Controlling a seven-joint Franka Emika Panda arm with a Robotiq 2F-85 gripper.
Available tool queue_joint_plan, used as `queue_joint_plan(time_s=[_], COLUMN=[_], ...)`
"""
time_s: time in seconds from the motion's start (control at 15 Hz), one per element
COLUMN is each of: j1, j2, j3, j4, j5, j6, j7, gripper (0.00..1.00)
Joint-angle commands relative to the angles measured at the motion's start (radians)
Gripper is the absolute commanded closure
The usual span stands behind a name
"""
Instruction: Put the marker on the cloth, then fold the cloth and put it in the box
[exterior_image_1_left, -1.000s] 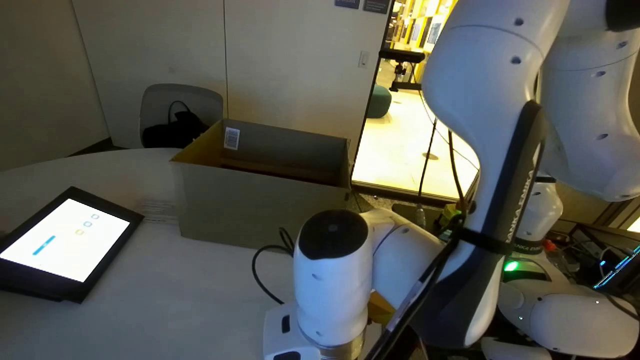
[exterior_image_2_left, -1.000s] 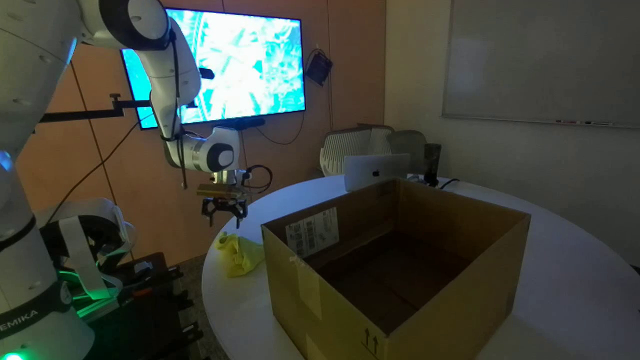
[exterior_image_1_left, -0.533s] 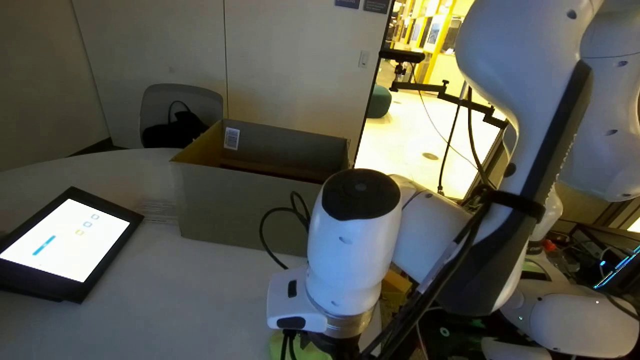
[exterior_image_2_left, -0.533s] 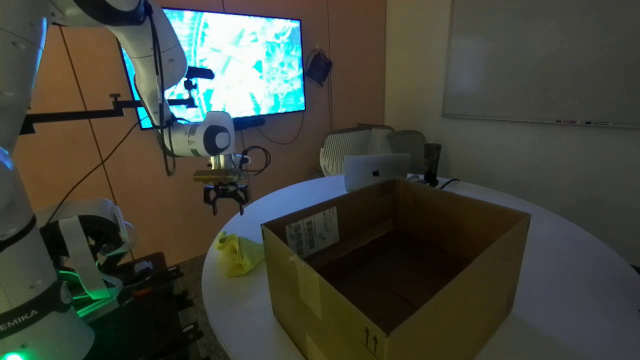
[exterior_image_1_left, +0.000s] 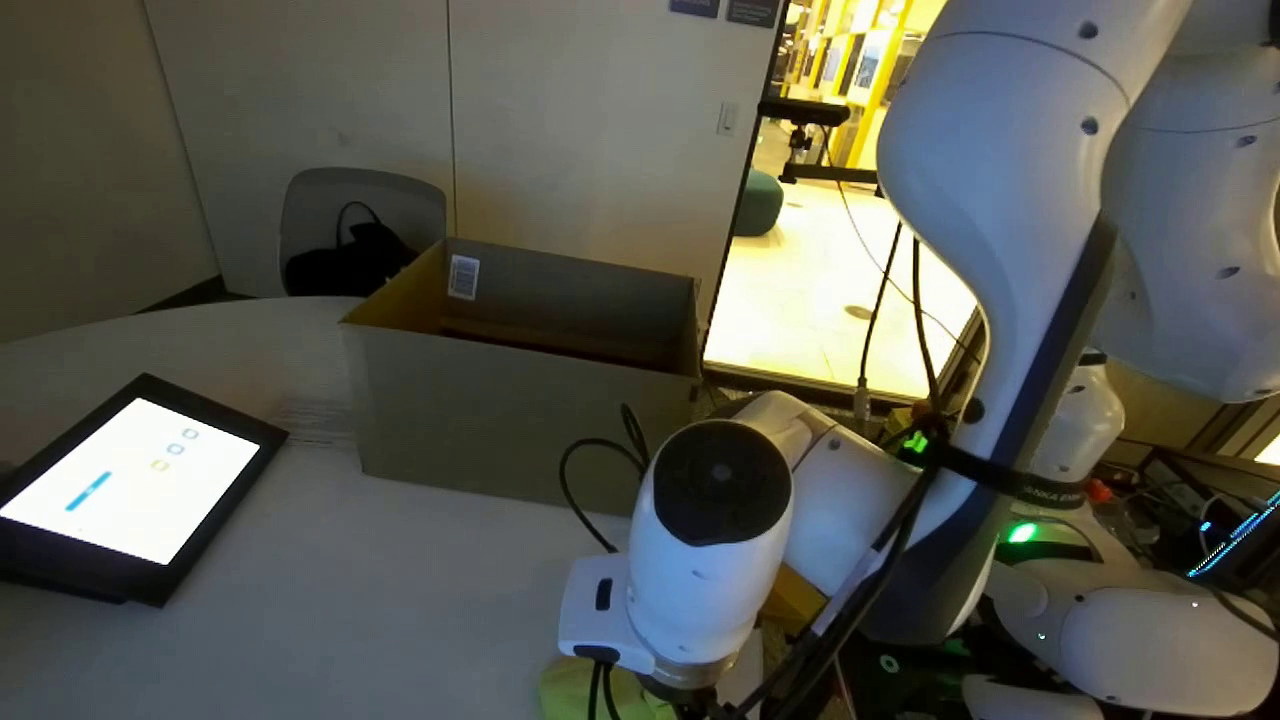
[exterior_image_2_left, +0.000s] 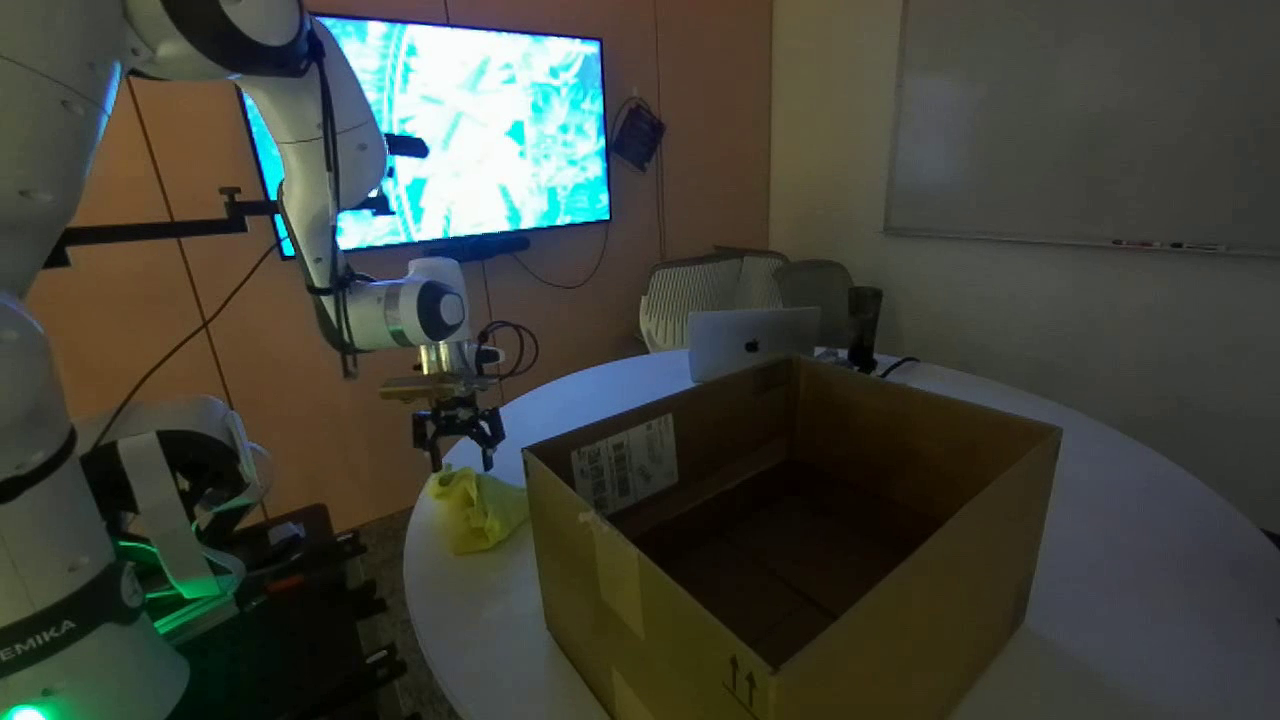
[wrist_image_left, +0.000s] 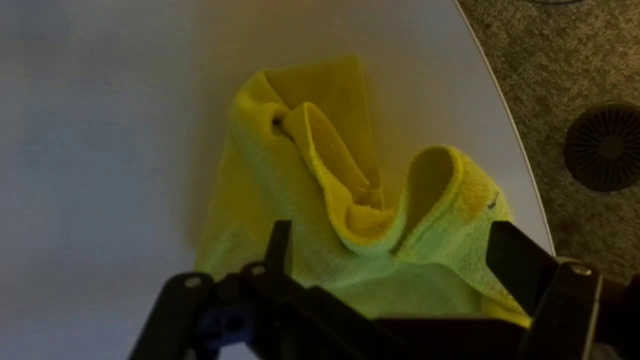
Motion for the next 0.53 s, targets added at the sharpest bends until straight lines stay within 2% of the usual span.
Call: queue_joint_plan(time_s=[0.0, 0.27, 0.47], j1=[0.023, 0.045, 0.055], j2=[0.047, 0.1, 0.128], j3=[-0.029, -0.086, -0.122], j4=[0.019, 0.028, 0.035], j5=[-0.014, -0.03, -0.02], j6=[0.0, 0.106, 0.179], j7=[0.068, 0.148, 0.159], gripper=[0.0, 0.0, 0.0])
